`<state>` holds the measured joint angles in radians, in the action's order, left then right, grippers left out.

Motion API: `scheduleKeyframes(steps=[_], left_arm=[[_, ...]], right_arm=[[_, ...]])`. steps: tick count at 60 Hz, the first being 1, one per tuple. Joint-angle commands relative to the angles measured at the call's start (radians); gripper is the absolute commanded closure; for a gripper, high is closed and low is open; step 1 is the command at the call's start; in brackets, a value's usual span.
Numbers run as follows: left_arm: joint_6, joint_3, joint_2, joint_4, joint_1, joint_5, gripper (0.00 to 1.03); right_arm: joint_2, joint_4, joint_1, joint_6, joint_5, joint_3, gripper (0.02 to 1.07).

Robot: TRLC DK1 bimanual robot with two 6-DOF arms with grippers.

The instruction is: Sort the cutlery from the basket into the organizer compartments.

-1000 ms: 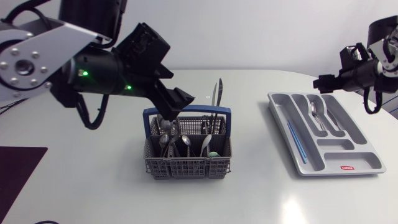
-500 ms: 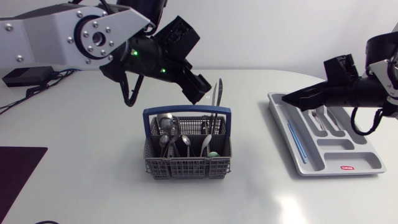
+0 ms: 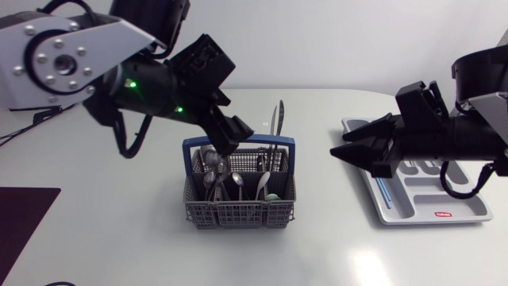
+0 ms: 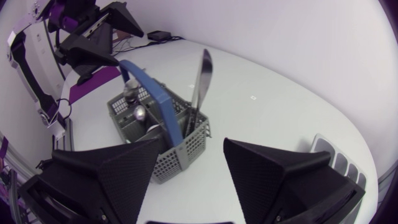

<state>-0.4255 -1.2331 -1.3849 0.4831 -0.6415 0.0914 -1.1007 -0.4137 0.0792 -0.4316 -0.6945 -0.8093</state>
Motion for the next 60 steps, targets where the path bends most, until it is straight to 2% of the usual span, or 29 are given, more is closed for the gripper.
scheduleKeyframes(steps=[1,14,19,25,32,38,46,60], left_arm=[[-0.033,0.066,0.075,0.026,-0.006,-0.005,0.08],[-0.001,0.161,0.161,0.058,0.016,-0.007,0.14],[0.042,0.159,0.159,0.086,0.005,-0.019,0.18],[0.09,0.159,0.138,0.098,0.005,-0.021,0.18],[0.105,0.155,0.101,0.098,0.02,-0.019,0.21],[0.099,0.155,0.069,0.107,0.023,0.001,0.27],[0.097,0.152,0.04,0.106,0.026,0.05,0.44],[0.099,0.139,-0.005,0.097,0.014,0.057,0.48]], right_arm=[[0.075,-0.03,0.031,-0.027,0.0,0.05,0.32],[0.193,-0.065,0.051,-0.009,0.018,0.114,0.32],[0.213,-0.062,0.076,-0.001,0.052,0.142,0.32],[0.225,-0.065,0.093,-0.001,0.075,0.157,0.32],[0.243,-0.068,0.11,0.001,0.096,0.17,0.32],[0.252,-0.073,0.126,0.001,0.115,0.182,0.32],[0.265,-0.082,0.154,0.002,0.135,0.194,0.32],[0.303,-0.085,0.185,0.014,0.168,0.216,0.32]])
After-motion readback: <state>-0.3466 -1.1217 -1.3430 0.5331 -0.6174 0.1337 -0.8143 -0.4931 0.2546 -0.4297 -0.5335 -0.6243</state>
